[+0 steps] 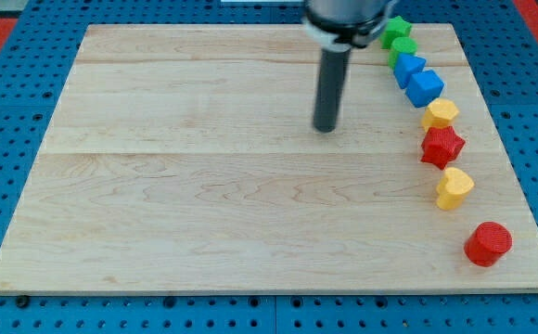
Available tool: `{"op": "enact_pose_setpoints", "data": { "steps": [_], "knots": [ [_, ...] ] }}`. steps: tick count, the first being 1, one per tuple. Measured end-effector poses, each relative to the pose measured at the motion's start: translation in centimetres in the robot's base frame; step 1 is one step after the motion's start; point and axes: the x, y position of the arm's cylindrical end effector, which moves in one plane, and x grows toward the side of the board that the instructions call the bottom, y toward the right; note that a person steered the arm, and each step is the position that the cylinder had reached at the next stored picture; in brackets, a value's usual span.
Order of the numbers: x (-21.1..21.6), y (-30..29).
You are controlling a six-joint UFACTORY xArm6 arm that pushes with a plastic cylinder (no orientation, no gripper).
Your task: Move your arm to the bottom right
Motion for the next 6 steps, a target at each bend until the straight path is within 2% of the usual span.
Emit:
{"op": "enact_pose_setpoints", "data": {
  "steps": [1, 3, 5, 6],
  "knots": [
    [4.8, -2.2],
    [10.9, 2.5],
    [20.2, 6.3],
    [20.3, 6.6]
  ]
}}
